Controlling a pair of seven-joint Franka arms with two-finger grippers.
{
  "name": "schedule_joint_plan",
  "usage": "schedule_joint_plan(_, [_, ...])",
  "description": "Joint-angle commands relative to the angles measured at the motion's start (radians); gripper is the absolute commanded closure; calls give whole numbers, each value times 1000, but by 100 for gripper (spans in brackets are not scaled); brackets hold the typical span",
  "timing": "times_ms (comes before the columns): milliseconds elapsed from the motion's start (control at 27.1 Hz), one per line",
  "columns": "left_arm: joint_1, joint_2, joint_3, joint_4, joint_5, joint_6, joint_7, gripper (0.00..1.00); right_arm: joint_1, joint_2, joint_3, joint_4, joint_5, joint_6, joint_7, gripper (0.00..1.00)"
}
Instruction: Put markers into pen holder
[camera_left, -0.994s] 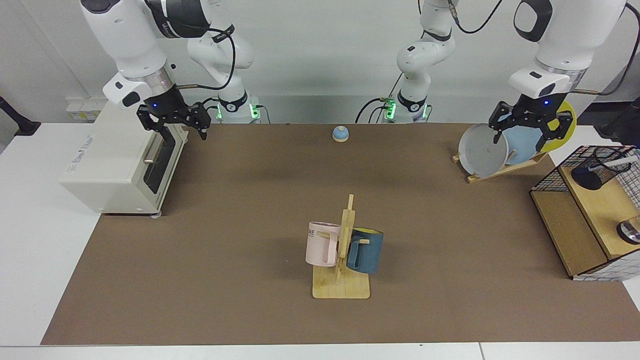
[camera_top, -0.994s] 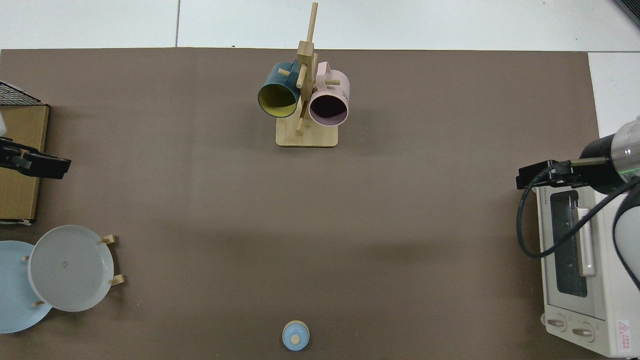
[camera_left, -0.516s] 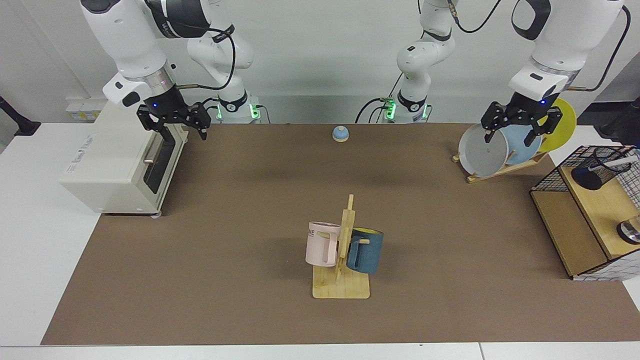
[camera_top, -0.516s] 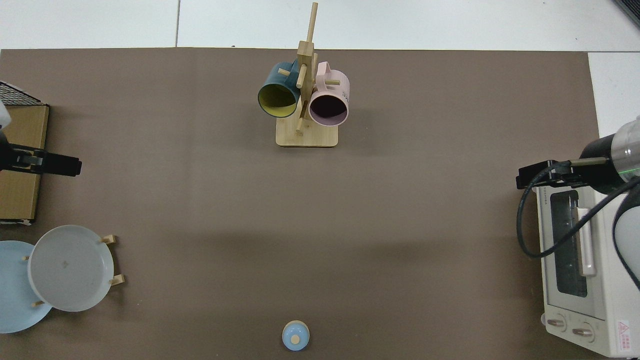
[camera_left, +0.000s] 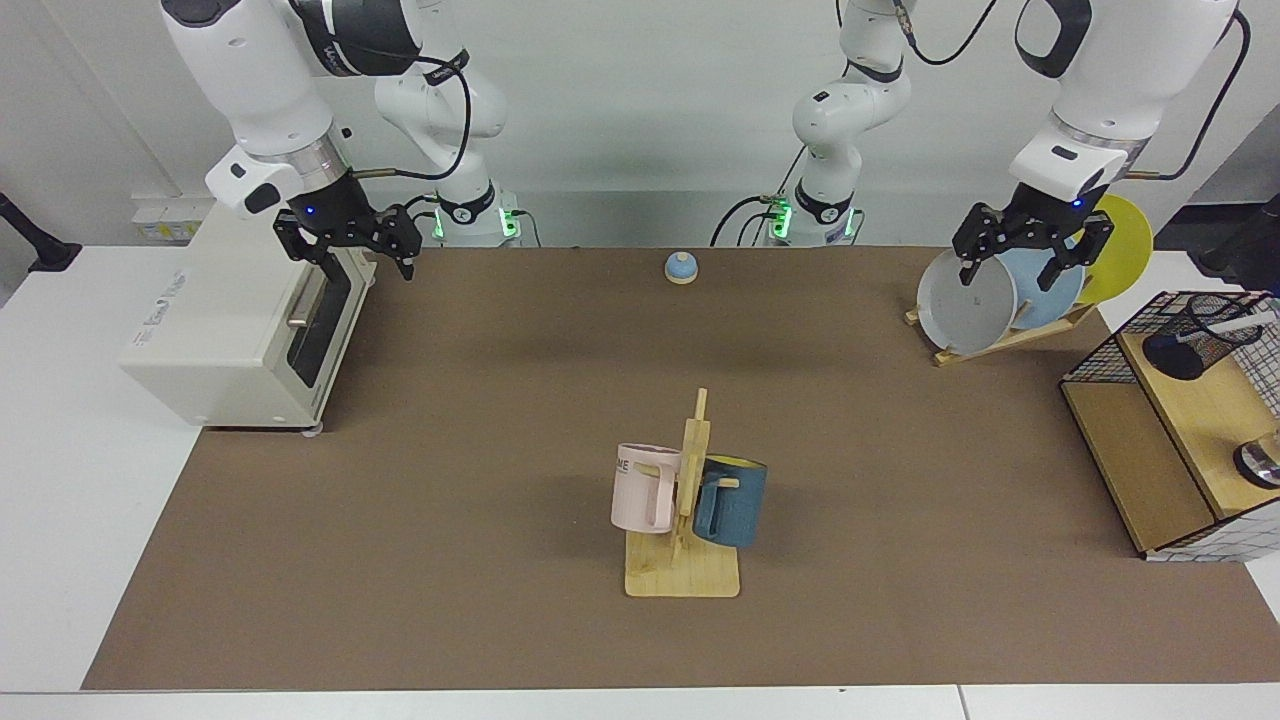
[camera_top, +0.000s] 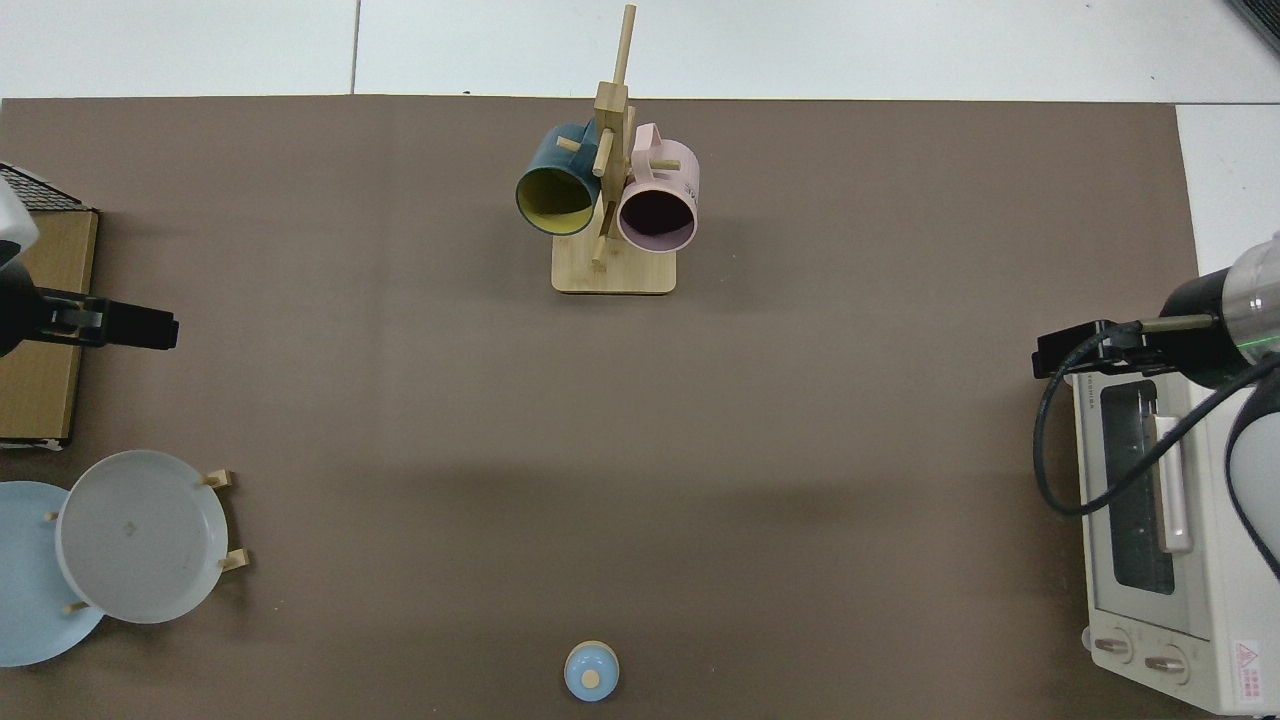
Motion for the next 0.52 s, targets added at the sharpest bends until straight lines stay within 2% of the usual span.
schedule_joint_plan(0, [-201,-13,178,3,-14,-21,-60,0,-14,-26,3,-31,18,23,-38,0])
schedule_joint_plan(74, [-284,-13,243,4,-16,-21,-72,0,-14,-26,3,-31,18,24,-38,0])
schedule_joint_plan(147, [-340,-13,275,4,-13,-21,-87,0,-14,-26,3,-31,18,23,-38,0])
schedule_joint_plan(479, [-531,-32,441,-5,-5,-14,-98,0,-14,-26,3,-32,18,23,-38,0])
